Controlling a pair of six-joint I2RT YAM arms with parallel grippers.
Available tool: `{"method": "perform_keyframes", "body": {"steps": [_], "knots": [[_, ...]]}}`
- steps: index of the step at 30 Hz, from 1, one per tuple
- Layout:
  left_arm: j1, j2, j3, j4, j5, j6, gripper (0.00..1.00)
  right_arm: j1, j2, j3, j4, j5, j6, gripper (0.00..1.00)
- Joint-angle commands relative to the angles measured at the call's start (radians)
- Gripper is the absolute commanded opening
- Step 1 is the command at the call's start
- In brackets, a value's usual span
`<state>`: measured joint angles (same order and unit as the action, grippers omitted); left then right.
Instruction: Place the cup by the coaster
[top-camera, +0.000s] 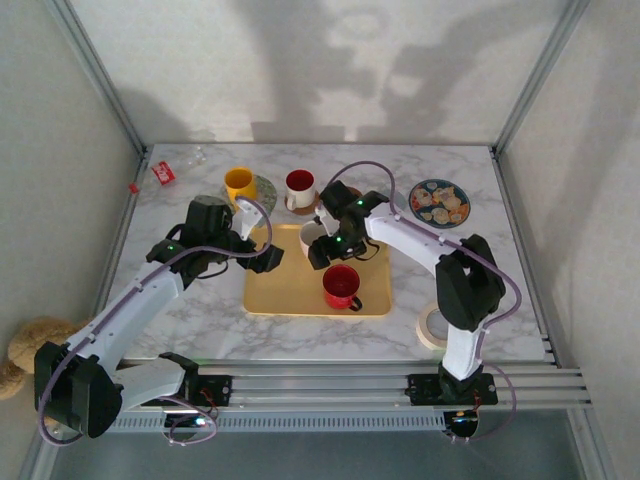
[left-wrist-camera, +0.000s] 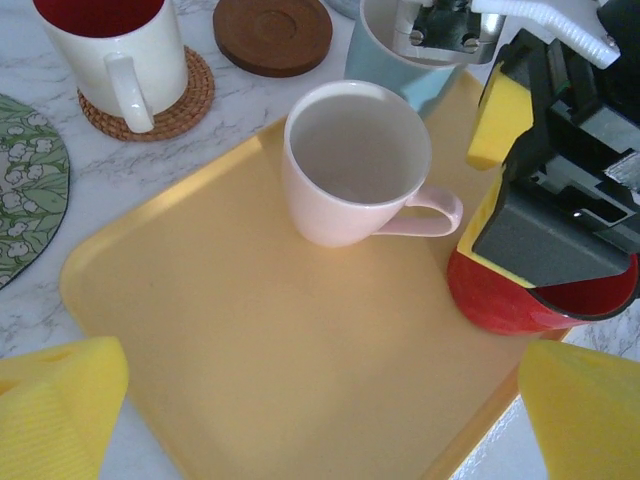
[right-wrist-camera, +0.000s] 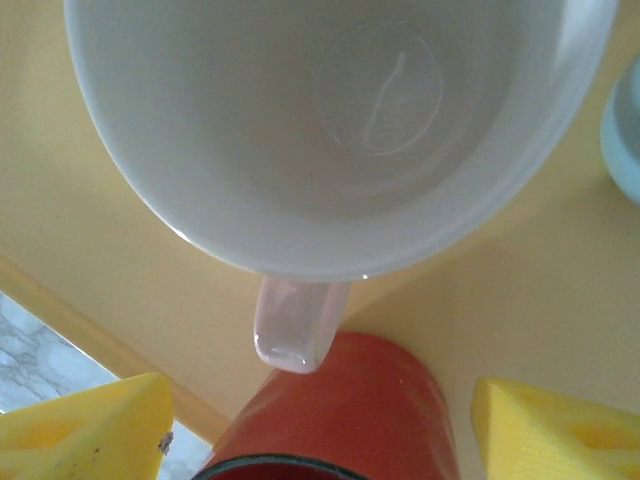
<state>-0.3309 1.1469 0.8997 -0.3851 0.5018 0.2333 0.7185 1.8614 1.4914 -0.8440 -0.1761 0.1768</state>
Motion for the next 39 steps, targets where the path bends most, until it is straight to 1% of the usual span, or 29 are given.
{"method": "perform_keyframes", "body": {"steps": [1,6,15,20,26,30,39], "knots": [[0.013,-0.012,-0.004,0.018,0.017,0.011,1.0,0.015,0.023,0.02,0.016,0.028,0.023,0.76],[0.015,-0.015,-0.008,0.022,0.018,0.015,1.0,0.014,0.042,0.019,0.039,0.057,0.046,0.71],[0.02,-0.018,-0.008,0.029,0.023,0.011,1.0,0.015,0.087,0.046,0.054,0.063,0.048,0.64],[0.023,-0.012,-0.008,0.031,0.023,0.011,1.0,0.016,0.113,0.064,0.049,0.071,0.046,0.58],[0.024,-0.012,-0.01,0.032,0.027,0.006,1.0,0.019,0.115,0.058,0.054,0.102,0.053,0.53],[0.026,-0.009,-0.007,0.03,0.029,0.009,1.0,0.02,0.123,0.062,0.058,0.102,0.054,0.48],[0.029,-0.004,-0.008,0.028,0.032,0.013,1.0,0.023,0.135,0.079,0.058,0.112,0.043,0.41]]}}
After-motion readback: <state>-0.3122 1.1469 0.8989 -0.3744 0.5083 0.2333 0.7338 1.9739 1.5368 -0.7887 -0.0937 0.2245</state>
